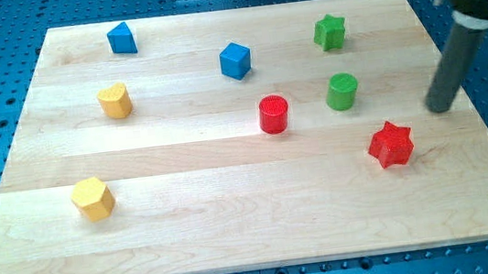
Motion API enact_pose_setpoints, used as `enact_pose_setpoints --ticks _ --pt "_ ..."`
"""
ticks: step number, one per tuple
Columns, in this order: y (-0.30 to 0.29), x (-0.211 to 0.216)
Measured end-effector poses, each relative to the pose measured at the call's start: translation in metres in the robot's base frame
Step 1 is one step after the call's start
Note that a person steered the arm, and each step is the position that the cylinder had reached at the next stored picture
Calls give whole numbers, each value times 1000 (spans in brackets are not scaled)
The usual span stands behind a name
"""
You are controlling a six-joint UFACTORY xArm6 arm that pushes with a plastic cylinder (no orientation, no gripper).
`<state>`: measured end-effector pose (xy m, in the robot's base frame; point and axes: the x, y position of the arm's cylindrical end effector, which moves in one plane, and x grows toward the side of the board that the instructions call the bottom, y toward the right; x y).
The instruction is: Place the red star diagonally to the red circle
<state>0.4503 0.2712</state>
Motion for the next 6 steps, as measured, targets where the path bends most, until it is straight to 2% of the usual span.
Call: enact_pose_setpoints --ticks 1,2,3,4,5,6 --pt "-7 79" --pt "-11 73" --pt "-47 60" --pt "-102 90" --pt "-144 90" --pt "-137 94"
